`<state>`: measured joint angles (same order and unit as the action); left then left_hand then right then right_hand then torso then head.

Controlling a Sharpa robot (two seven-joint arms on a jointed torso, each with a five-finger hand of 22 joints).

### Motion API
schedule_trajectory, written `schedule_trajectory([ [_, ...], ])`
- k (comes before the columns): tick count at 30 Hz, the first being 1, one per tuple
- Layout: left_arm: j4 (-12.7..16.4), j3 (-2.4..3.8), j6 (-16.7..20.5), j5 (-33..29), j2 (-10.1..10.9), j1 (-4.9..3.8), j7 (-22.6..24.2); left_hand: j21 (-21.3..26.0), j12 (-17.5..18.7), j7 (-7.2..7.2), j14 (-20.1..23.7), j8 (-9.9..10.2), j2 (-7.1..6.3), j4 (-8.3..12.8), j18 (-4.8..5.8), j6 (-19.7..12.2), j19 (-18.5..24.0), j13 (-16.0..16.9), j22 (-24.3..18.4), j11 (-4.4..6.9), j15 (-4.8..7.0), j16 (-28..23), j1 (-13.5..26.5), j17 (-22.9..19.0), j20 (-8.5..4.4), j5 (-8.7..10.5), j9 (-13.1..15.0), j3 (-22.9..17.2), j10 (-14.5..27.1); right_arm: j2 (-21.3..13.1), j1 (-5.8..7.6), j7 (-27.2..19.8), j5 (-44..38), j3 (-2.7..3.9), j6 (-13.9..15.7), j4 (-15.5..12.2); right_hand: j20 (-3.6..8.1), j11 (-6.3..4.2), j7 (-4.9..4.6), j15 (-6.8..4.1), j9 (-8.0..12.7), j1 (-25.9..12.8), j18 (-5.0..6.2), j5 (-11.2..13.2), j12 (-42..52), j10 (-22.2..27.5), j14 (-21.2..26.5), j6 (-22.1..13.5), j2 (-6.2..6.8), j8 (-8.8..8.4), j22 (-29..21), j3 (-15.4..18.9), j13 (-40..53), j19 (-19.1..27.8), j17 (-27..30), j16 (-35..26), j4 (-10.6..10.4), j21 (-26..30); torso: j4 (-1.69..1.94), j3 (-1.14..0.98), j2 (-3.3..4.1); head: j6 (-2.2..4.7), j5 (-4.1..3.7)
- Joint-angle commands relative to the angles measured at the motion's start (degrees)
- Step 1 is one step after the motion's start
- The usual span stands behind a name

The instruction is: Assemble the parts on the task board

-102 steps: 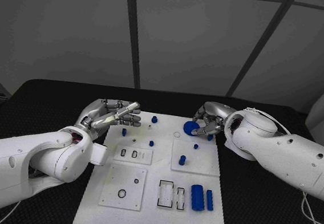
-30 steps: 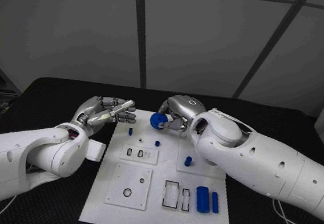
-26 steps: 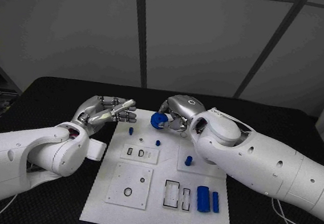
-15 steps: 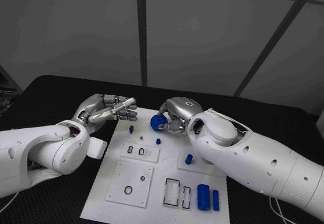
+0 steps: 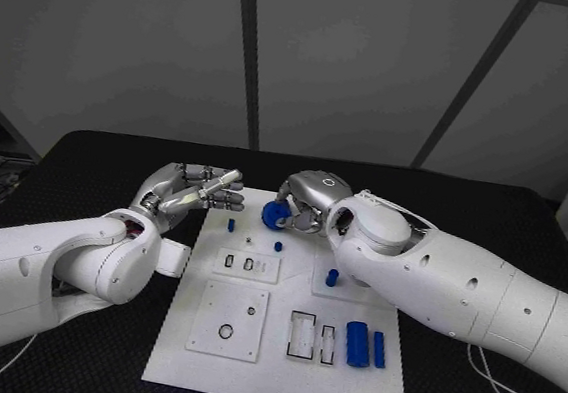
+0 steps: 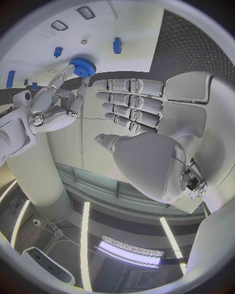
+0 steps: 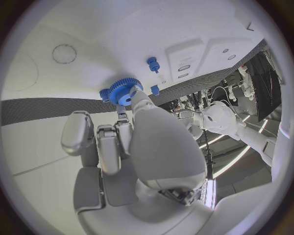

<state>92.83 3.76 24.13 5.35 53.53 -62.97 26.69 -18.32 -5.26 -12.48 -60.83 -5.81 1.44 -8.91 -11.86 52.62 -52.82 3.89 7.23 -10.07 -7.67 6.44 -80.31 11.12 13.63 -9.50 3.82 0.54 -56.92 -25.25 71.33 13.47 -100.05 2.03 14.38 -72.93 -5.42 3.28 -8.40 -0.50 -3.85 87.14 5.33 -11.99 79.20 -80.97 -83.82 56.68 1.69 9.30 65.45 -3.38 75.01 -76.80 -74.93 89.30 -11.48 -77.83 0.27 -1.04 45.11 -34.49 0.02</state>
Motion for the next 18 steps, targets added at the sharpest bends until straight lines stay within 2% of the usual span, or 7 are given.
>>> schedule_trajectory([
  [1, 0.08, 0.06, -0.54, 0.36, -0.06, -0.11, 0.34, 0.36, 0.17, -0.48, 0.31, 0.32, 0.34, 0.28, 1.42, 0.09, -0.20, -0.08, -0.05, -0.20, 0.02, -0.12, -0.20, 0.07, 0.01, 0.19, -0.07, -0.08, -0.01, 0.13, 0.12, -0.06, -0.63, 0.04, -0.13, 0.32, -0.01, 0.25, -0.14, -0.16, 0.18, -0.49, -0.46, -0.08, -0.72, 0.53, -5.87, -0.51, 0.62, -0.81, -0.13, -0.36, 1.42, -0.11, -13.67, 0.17, -0.05, -0.11, 0.00, 0.00, -0.01, 0.00, 0.03],
  [5, 0.04, 0.06, -0.54, 0.36, -0.09, -0.12, 0.32, 0.36, 0.17, -0.48, 0.31, 0.32, 0.34, 0.28, 1.42, 0.09, -0.20, -0.08, -0.05, -0.20, 0.02, -0.12, -0.20, 0.07, 0.01, 0.19, -0.07, -0.08, -0.01, 0.38, 0.11, -0.37, -0.56, 0.02, -1.26, 0.61, -0.35, 0.64, -0.50, 0.21, 0.18, -1.82, -0.41, 2.03, -1.78, 1.48, -5.88, -1.82, 1.45, -2.20, -0.41, -0.17, 0.35, 0.14, -13.71, 0.18, -0.28, 0.05, 0.00, 0.01, 0.00, -0.10, 0.11],
  [8, 0.01, 0.06, -0.56, 0.36, -0.16, -0.12, 0.31, 0.36, 0.17, -0.48, 0.31, 0.32, 0.34, 0.28, 1.42, 0.09, -0.20, -0.08, -0.05, -0.20, 0.02, -0.12, -0.20, 0.07, 0.01, 0.19, -0.07, -0.08, -0.01, 0.56, 0.11, -0.55, -0.47, 0.00, -2.14, 0.73, -0.47, 0.72, -0.52, 0.30, 0.16, -2.64, -0.35, 2.62, -2.08, 1.76, -5.86, -2.52, 1.96, -2.87, -0.61, 0.15, 0.07, 0.29, -13.66, 0.16, -0.43, 0.17, -0.02, -0.02, 0.03, -0.16, 0.19],
  [13, -0.05, 0.06, -0.62, 0.36, -0.27, -0.12, 0.32, 0.36, 0.17, -0.48, 0.31, 0.32, 0.34, 0.28, 1.42, 0.09, -0.20, -0.08, -0.05, -0.20, 0.02, -0.12, -0.20, 0.07, 0.01, 0.19, -0.07, -0.08, -0.01, 0.50, 0.11, -0.30, -0.39, -0.81, -2.46, 0.73, -0.56, 0.80, -0.62, 0.37, 0.15, -3.12, -0.34, 3.01, -2.27, 1.96, -5.87, -3.12, 2.18, -3.44, -0.62, 0.28, -0.11, 0.33, -13.72, 0.18, -0.44, 0.18, -0.06, -0.02, -0.01, -0.12, 0.19],
  [16, -0.10, 0.06, -0.62, 0.36, -0.29, -0.12, 0.31, 0.36, 0.17, -0.48, 0.31, 0.32, 0.34, 0.28, 1.42, 0.09, -0.20, -0.08, -0.05, -0.20, 0.02, -0.12, -0.20, 0.07, 0.01, 0.19, -0.07, -0.08, -0.01, 0.47, 0.11, -0.16, -0.30, -1.01, -2.21, 0.75, -0.71, 0.98, -0.79, 0.53, 0.23, -3.68, -0.33, 3.33, -2.46, 2.16, -5.89, -5.48, 2.45, -5.09, -0.70, 0.33, -0.25, 0.40, -13.81, 0.22, -0.51, 0.23, -0.03, -0.04, 0.01, -0.07, 0.19],
  [18, -0.11, 0.06, -0.63, 0.36, -0.32, -0.12, 0.30, 0.36, 0.17, -0.48, 0.31, 0.32, 0.34, 0.28, 1.42, 0.09, -0.20, -0.08, -0.05, -0.20, 0.02, -0.12, -0.20, 0.07, 0.01, 0.19, -0.07, -0.08, -0.01, 0.48, 0.11, -0.12, -0.11, -1.07, -2.32, 0.76, -0.76, 1.03, -0.83, 0.58, 0.18, -4.05, -0.33, 3.41, -2.50, 2.21, -5.91, -5.91, 2.55, -5.42, -0.66, 0.36, -0.28, 0.39, -13.89, 0.25, -0.68, 0.21, 0.00, -0.03, 0.02, -0.06, 0.19],
])
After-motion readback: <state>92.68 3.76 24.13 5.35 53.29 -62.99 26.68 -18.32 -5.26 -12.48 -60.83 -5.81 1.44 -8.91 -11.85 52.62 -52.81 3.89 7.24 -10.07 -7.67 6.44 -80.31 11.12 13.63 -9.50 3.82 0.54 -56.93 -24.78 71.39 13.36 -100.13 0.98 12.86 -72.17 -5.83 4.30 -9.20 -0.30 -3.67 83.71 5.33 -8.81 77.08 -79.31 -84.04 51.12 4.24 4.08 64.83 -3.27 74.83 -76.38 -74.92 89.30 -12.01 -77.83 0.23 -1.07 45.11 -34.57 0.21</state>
